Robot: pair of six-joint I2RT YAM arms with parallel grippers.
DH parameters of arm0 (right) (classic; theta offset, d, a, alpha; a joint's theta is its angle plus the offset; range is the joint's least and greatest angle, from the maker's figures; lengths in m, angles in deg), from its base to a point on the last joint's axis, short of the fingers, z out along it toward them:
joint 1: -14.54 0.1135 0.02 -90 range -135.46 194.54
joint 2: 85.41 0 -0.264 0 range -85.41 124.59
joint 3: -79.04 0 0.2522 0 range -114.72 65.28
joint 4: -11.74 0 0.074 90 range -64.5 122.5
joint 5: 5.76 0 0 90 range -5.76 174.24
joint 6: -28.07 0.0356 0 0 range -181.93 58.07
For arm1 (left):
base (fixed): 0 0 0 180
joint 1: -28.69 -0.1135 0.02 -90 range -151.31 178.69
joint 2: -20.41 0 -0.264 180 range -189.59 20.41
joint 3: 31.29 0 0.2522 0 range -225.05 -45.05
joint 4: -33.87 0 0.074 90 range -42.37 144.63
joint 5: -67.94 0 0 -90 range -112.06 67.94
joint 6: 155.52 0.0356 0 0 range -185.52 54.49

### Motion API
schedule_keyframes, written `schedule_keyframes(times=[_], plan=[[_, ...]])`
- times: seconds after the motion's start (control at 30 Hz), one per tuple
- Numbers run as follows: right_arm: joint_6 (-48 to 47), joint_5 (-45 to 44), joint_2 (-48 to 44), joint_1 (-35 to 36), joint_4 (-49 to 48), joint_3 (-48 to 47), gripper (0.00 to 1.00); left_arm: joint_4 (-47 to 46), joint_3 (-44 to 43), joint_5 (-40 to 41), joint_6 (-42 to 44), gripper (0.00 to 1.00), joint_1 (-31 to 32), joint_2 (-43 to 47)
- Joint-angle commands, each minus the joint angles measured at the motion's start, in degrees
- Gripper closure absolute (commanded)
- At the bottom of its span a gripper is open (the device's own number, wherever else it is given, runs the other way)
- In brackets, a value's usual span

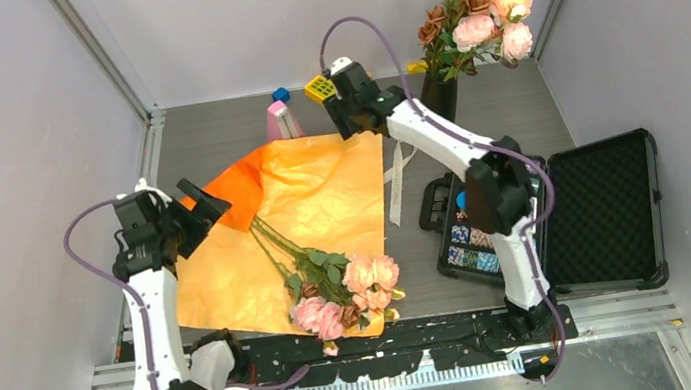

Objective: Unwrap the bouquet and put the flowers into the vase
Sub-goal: Unfold the wrapping paper at the center of the board.

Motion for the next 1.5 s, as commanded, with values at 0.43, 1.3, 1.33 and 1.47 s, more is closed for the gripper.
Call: schedule_keyframes(times=[0.43, 1.3, 1.33, 1.47], plan=[[13.65, 11.06, -43.44, 0.0, -3.4, 27.64, 0.27, -20.37, 6.62, 6.01, -5.19, 0.01, 12.74, -17.93], [19.88, 8.79, -71.19, 0.0, -8.15, 44.74, 0.25, -28.44, 3.8, 12.49, -4.47, 0.46, 14.13, -35.13], [19.93, 8.96, -71.28, 0.0, -8.13, 44.93, 0.25, -28.62, 3.63, 12.54, -4.64, 0.46, 14.11, -35.52], [20.04, 9.2, -71.39, 0.0, -8.13, 45.3, 0.25, -29.78, 3.24, 13.11, -5.1, 0.47, 14.11, -36.04]])
